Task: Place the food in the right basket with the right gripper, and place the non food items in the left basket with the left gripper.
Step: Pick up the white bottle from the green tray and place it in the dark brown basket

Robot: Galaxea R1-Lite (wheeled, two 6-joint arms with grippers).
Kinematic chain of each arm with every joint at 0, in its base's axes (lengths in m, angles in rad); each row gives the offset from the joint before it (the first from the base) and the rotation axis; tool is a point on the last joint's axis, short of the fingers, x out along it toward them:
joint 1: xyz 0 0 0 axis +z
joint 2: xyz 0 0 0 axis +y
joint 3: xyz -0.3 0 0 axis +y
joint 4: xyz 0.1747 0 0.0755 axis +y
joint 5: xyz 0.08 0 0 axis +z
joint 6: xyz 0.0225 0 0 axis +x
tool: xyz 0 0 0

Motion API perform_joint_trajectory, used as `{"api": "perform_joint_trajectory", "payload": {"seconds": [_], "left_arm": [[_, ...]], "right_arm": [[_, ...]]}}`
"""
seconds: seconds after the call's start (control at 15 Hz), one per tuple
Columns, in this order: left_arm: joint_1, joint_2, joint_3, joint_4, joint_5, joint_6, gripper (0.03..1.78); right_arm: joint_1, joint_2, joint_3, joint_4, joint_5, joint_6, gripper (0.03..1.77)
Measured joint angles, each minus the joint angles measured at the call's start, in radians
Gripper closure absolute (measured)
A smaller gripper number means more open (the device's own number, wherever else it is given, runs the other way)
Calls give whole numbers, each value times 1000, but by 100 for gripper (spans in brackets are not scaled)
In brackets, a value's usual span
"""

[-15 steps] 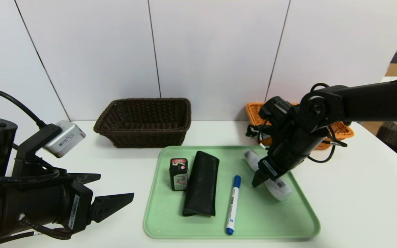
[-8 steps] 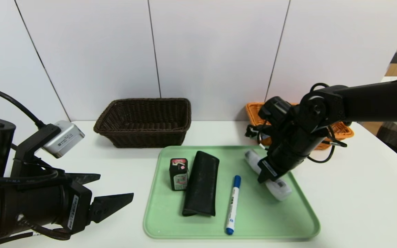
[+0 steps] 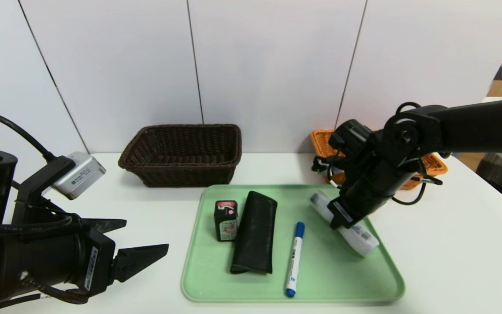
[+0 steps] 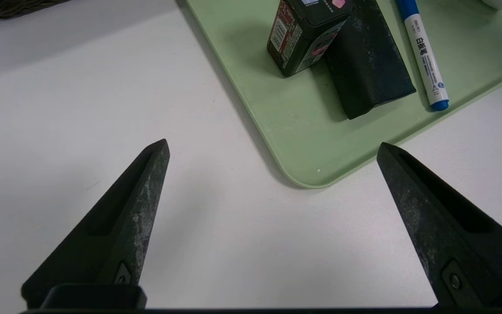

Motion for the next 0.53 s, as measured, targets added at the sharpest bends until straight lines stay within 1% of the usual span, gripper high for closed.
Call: {"api": "perform_joint_trajectory", "payload": {"seconds": [0.13,0.4,0.53], "left_arm": [[0,-1,-2,0,0,0,12],[0,0,-2,-4,0,0,12],[0,1,-5,-4,0,1,12]], "right_arm": [[10,-39,-7,-2,1,0,129],[38,-150,-77,-2,-2,-6,129],[54,-198,-101,-3,-14,-16,129]]}}
